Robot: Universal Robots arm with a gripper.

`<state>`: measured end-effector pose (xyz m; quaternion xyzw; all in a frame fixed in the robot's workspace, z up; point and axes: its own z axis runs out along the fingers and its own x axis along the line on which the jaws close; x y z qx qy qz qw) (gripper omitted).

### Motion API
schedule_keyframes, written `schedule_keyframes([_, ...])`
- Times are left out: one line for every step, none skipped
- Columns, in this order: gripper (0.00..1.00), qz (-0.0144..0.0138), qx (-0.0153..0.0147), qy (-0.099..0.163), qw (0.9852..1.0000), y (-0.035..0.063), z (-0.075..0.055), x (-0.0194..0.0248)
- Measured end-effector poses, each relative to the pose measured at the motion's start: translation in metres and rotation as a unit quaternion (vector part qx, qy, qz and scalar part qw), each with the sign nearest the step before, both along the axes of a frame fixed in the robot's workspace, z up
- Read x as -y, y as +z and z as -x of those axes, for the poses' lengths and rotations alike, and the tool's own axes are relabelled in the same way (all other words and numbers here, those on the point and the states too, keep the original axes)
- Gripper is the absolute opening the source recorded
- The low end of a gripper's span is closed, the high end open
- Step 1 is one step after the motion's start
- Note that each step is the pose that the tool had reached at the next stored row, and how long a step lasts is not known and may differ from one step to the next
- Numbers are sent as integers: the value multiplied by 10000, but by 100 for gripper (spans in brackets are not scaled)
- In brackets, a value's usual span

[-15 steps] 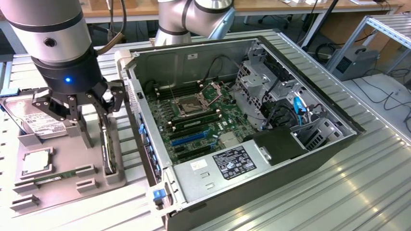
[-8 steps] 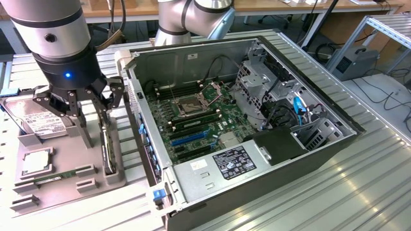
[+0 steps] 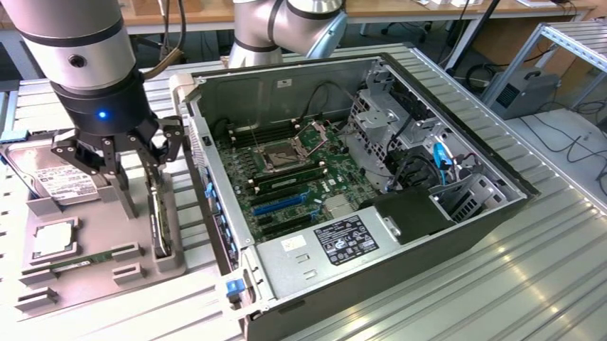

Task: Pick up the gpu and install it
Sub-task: 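Pick up the gpu and move the gpu toward the slot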

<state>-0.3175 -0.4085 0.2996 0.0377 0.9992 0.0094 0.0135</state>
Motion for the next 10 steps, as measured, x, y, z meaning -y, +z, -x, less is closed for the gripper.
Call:
schedule_keyframes([48,2,0,0,10000,-5,-1,0])
schedule_keyframes([48,4,0,-1,10000,-11,-2,0])
schedule_keyframes([48,10,0,0,10000,-21,-8,0])
schedule_keyframes([48,13,0,0,10000,-26,-11,0])
schedule_keyframes([48,16,0,0,10000,-32,-14,0])
schedule_keyframes([48,19,0,0,10000,-39,-17,0])
schedule_keyframes([48,21,0,0,10000,-46,-20,0])
schedule_keyframes([48,23,0,0,10000,-51,-21,0])
schedule_keyframes([48,25,0,0,10000,-59,-22,0])
schedule_keyframes([48,27,0,0,10000,-65,-24,0])
